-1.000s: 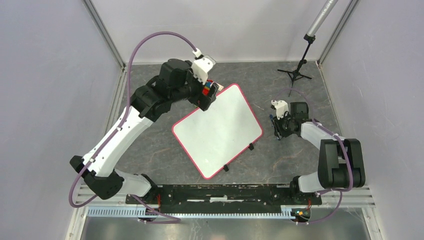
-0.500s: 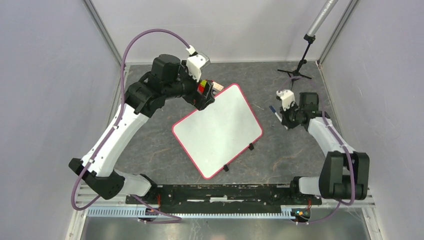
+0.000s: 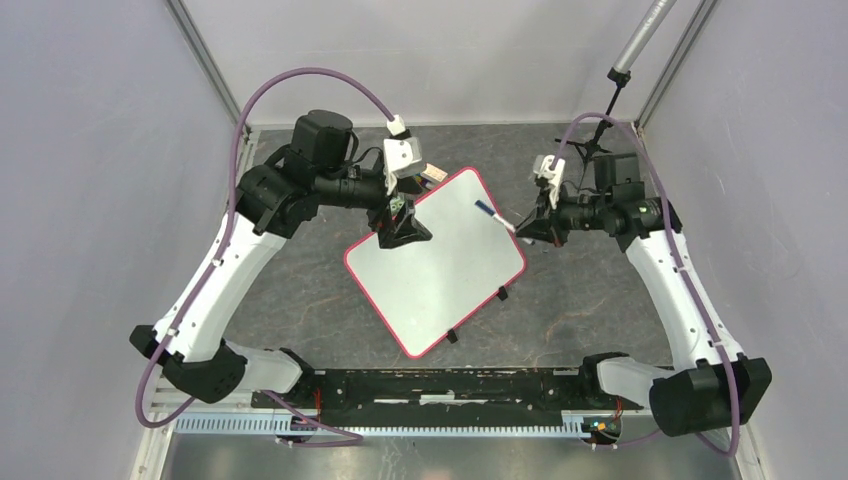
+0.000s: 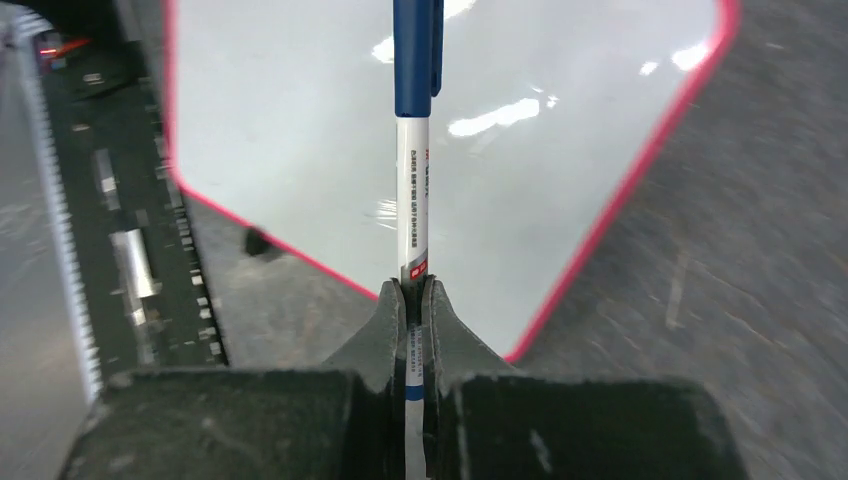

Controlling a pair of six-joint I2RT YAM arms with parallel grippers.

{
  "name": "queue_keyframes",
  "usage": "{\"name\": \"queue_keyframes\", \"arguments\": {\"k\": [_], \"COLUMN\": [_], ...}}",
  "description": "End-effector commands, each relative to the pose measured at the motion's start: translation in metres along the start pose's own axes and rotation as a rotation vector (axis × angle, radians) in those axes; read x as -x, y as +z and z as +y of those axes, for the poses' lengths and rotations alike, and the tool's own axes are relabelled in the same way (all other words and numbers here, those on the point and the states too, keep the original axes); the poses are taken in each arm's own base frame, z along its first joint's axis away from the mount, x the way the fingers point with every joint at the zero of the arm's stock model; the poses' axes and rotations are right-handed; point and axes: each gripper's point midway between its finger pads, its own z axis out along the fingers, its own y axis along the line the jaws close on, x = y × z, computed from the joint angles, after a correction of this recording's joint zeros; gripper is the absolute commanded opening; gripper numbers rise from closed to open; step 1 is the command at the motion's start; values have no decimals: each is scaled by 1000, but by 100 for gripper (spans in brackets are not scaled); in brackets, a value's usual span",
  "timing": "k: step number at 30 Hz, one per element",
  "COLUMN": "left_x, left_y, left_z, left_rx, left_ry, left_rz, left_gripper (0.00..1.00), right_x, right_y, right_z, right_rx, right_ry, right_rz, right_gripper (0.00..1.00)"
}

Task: Write a sentence on the whiteboard
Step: Pass from the right arm to the left

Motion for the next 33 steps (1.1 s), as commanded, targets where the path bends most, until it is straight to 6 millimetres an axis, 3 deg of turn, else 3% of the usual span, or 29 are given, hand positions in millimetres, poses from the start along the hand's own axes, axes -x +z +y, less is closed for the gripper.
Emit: {"name": "queue_keyframes", "arguments": {"k": [1, 6, 12, 19, 33], "left_x": [-1, -30, -44, -63, -68], "left_y": [-1, 19, 34, 49, 60], "left_z": [-29, -60, -75, -80, -83], "left_rx": [-146, -263, -306, -307, -308], "left_ry": [201, 378, 496, 544, 526], "left_rz": [-24, 90, 159, 229, 243], "left_gripper": [95, 91, 82, 66, 36], "right_x": [12, 18, 13, 18, 20], "right_y": [4, 11, 17, 13, 10], "right_z": [67, 105, 137, 148, 155], "right_rx": [242, 384, 484, 524, 553], "right_ry": [19, 21, -23, -34, -42], "right_rz": [-51, -58, -34, -45, -43], "right_gripper": [0, 0, 0, 0, 0]}}
